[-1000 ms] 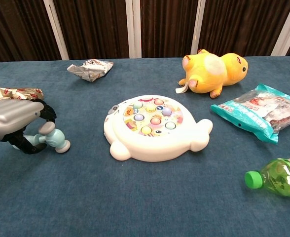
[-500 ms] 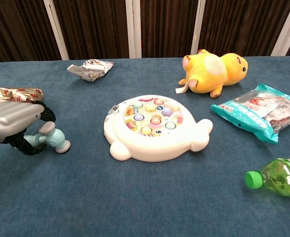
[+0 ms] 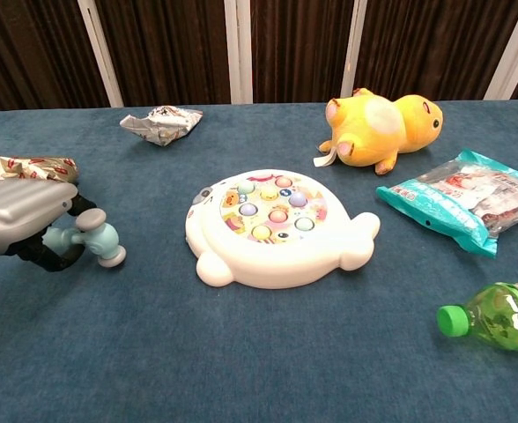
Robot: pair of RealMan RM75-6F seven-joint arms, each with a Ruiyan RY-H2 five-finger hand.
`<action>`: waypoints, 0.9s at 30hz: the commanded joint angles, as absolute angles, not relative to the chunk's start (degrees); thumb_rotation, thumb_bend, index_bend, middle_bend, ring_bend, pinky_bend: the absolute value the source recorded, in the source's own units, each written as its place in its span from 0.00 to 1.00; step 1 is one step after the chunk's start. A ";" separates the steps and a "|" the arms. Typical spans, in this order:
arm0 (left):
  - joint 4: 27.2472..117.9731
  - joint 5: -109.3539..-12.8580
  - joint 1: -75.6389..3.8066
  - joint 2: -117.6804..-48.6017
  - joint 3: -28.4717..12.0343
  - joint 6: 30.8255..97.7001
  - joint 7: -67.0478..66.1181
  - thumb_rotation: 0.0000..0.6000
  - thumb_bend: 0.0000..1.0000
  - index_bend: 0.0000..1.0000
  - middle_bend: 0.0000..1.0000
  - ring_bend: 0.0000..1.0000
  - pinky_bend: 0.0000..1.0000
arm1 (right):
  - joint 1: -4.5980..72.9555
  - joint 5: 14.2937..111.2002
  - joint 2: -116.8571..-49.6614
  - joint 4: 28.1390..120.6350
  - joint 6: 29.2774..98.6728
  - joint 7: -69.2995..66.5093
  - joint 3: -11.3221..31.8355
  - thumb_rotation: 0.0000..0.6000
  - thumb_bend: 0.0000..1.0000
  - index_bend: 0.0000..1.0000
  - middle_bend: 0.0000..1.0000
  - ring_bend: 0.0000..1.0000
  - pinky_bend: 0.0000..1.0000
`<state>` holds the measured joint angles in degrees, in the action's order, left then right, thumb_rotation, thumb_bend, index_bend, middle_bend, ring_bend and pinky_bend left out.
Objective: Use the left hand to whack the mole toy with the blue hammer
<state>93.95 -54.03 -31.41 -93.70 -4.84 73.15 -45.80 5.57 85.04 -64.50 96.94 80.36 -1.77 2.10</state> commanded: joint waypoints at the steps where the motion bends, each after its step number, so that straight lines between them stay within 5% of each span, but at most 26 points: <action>1: 94.01 -54.84 -31.36 -93.50 -4.72 73.29 -45.37 1.00 0.64 0.61 0.42 0.29 0.44 | 5.57 85.04 -64.50 96.93 80.37 -1.74 2.10 1.00 0.19 0.00 0.00 0.00 0.00; 17: 93.84 -61.66 -33.66 -89.89 -3.42 67.38 -41.23 1.00 0.70 0.67 0.50 0.38 0.54 | 5.57 84.73 -64.51 97.03 80.24 -1.69 2.17 1.00 0.19 0.00 0.00 0.00 0.00; 27: 101.41 -64.81 -37.72 -80.43 -5.91 61.79 -38.66 1.00 0.71 0.67 0.50 0.38 0.54 | 5.75 83.85 -64.51 96.98 79.66 -1.78 2.45 1.00 0.19 0.00 0.00 0.00 0.00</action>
<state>99.40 -64.32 -36.65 -82.52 -4.84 62.57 -38.76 5.74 83.85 -64.50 96.98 79.67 -1.80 2.45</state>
